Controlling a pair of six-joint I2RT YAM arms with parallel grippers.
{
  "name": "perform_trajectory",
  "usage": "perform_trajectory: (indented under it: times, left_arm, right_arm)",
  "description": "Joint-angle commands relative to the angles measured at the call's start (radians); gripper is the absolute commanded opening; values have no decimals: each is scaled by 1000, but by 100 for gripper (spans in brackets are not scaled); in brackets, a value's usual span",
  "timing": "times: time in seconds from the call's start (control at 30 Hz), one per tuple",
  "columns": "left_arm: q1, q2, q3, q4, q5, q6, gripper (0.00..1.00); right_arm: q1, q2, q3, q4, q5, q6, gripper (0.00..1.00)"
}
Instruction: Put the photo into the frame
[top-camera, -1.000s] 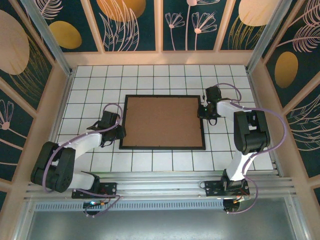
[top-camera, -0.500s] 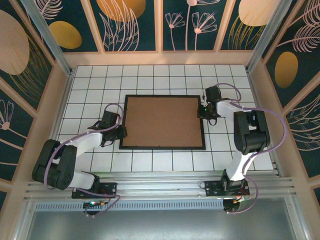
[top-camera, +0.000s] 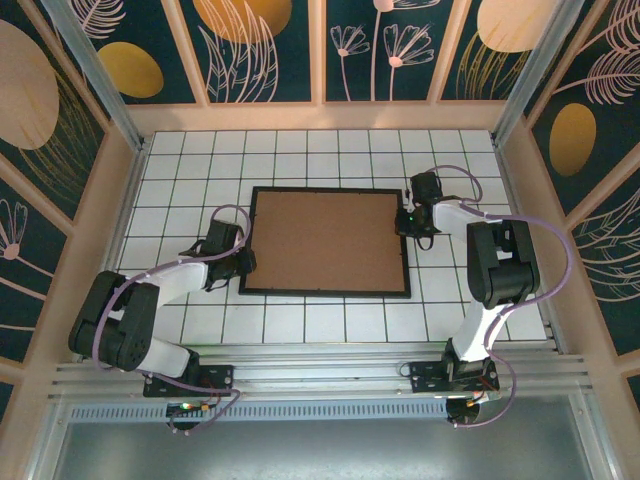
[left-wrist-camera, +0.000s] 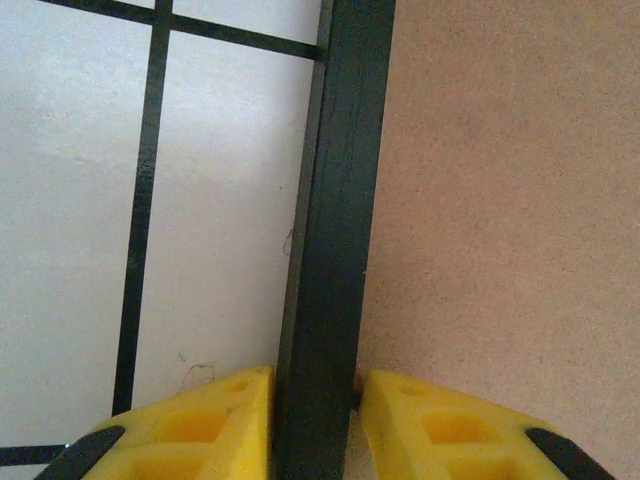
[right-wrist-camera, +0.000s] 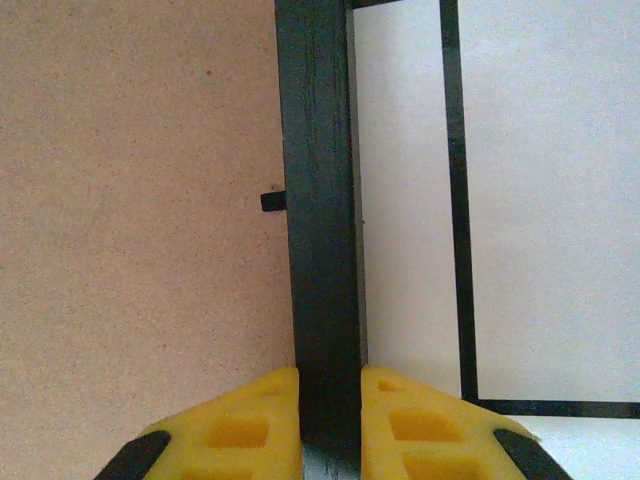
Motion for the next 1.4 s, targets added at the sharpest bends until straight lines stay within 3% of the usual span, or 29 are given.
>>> perform_trajectory:
  times: [0.0,0.33,0.57,0.77,1.1,1.37]
  left_arm:
    - [-25,37,-24,-47,2,-2,33]
    - [-22,-81,-13,-84,-172,-21,42]
    - [-22,-201,-11,-62,-225,-51,56]
    - [-21,-257,-4,-32,-174,-48,62]
    - [-27,-283,-37,142,42,-89,64]
    - [-94,-328,-85,280,118,-86,66]
  right_arm:
    - [35,47,-3,-35,-34,-21,17]
    - [34,35,2,-33,-28,-18,18]
    - [53,48,29,20,-74,27,18]
    - [108,92,91,86,-135,88,19]
    - [185,204,253,146,-206,153,25]
    - [157,-13,101,211,-56,124,46]
